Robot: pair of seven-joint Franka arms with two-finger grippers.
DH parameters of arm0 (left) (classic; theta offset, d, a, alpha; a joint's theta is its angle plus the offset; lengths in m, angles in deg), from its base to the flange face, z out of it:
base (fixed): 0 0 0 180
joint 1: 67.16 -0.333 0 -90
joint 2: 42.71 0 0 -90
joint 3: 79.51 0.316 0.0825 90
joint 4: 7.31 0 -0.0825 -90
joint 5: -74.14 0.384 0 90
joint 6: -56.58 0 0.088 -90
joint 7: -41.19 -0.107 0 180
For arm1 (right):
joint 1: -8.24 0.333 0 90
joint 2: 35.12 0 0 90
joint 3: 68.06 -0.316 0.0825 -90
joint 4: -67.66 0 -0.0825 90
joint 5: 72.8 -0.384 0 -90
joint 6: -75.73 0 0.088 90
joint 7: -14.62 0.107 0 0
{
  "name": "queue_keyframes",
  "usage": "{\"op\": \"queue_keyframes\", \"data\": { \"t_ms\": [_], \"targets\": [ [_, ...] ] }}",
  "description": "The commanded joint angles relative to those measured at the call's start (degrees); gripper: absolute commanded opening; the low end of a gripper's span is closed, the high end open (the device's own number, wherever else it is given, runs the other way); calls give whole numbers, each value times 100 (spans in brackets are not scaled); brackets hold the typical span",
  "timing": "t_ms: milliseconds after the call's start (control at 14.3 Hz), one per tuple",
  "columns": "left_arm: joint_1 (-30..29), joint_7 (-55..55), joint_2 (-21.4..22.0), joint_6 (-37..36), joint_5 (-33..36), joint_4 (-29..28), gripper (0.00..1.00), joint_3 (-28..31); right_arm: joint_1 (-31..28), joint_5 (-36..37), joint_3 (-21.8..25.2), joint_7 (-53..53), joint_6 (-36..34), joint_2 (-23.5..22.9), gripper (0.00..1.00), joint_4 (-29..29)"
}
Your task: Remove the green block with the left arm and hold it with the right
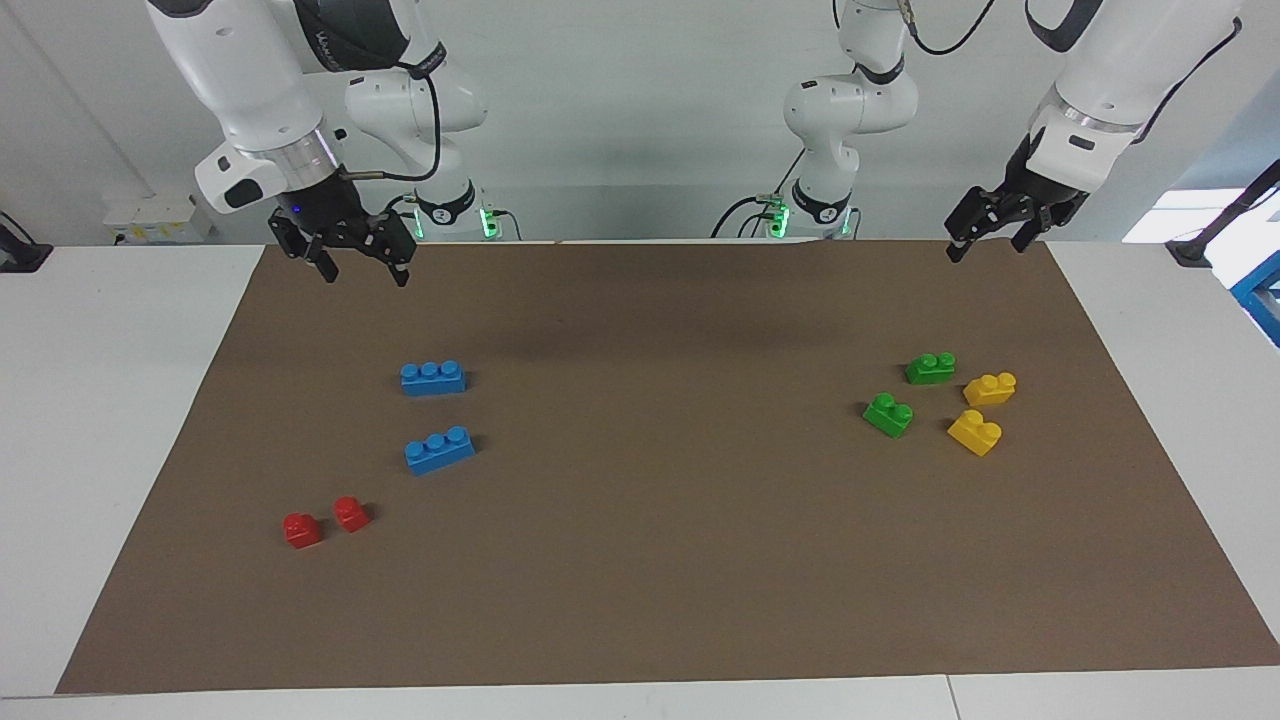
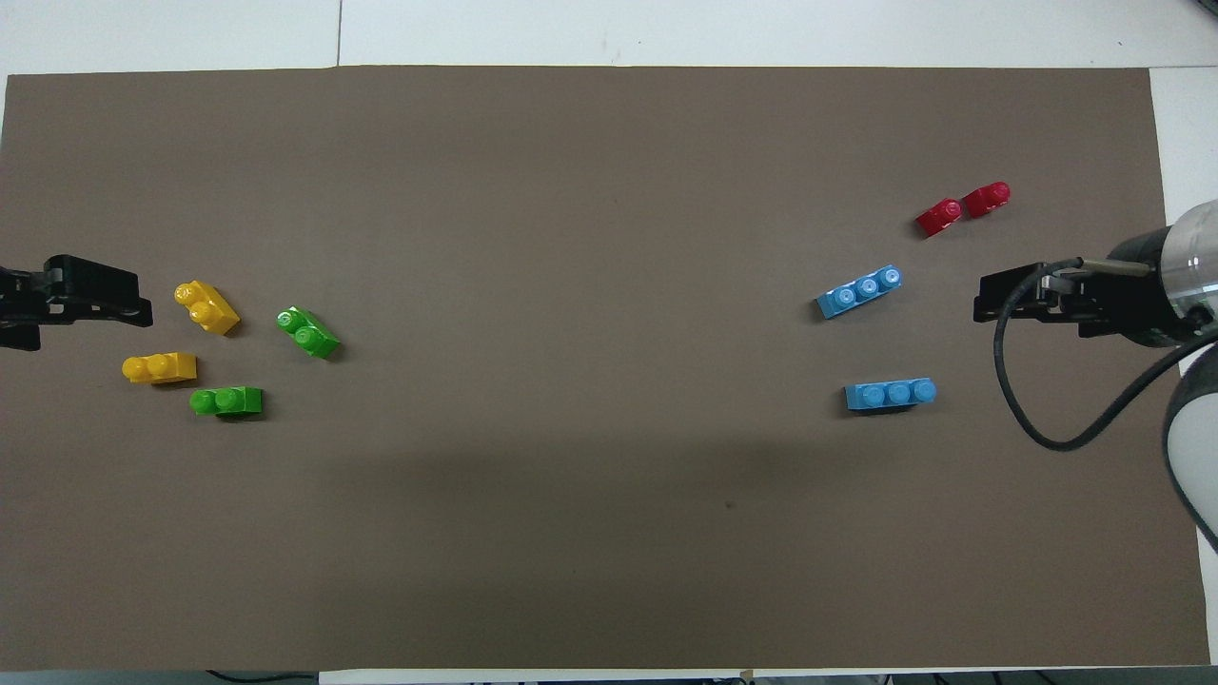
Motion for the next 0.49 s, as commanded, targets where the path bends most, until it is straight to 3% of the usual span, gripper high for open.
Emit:
{"op": "queue_keyframes", "data": {
  "t_ms": [0,210,419],
  "targets": [
    [23,-98,59,88,77,-64,100,37,-65,302,-47,-260,-138,-26,100,149],
    [32,-98,59,88,77,-64,100,28,-100,302,-38,-207,-155,-254,100,376],
    [32,-98,59,88,77,-64,100,28,-178,311,-38,-216,-654,-719,100,1200]
  ]
}}
